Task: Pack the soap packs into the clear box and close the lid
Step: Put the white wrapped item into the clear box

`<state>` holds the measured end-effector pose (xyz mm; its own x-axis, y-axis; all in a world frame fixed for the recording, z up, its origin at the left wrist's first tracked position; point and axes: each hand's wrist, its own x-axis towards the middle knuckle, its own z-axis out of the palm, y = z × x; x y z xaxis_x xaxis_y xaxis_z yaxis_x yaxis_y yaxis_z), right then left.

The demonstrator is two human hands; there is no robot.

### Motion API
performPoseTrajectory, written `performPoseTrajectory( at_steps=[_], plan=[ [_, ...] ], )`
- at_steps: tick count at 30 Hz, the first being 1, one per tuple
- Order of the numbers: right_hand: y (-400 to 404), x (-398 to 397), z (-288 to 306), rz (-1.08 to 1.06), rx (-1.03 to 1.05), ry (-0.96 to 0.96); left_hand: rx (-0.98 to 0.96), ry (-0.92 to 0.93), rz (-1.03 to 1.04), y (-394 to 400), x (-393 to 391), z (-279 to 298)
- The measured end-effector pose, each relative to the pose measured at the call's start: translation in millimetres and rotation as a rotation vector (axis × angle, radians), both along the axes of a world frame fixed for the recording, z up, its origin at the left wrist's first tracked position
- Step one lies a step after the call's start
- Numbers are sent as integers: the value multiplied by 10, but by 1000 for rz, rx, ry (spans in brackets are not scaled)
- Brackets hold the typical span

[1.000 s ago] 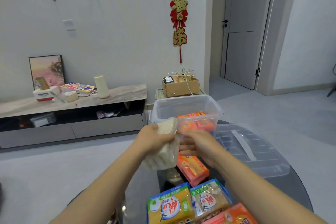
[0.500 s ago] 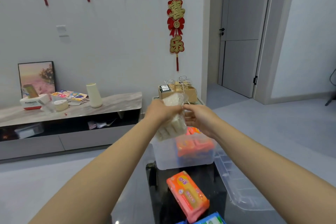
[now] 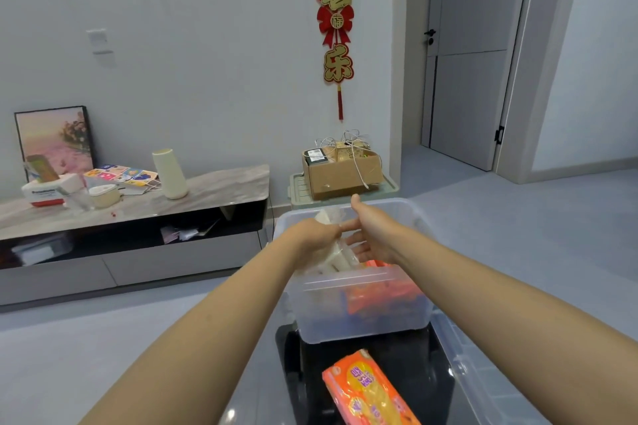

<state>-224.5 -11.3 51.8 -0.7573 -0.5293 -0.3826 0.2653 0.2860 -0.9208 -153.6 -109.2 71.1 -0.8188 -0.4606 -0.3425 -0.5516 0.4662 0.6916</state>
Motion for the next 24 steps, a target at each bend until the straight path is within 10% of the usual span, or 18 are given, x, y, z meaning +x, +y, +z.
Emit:
performPoseTrajectory(
  at_steps=[15,24],
  plan=[
    [-67,41,-83,127,51,-72,63,-66,77,-83,-25,-208],
    [269,515,167,-24,-110,277,-67,402,1,237,621,48]
  ],
)
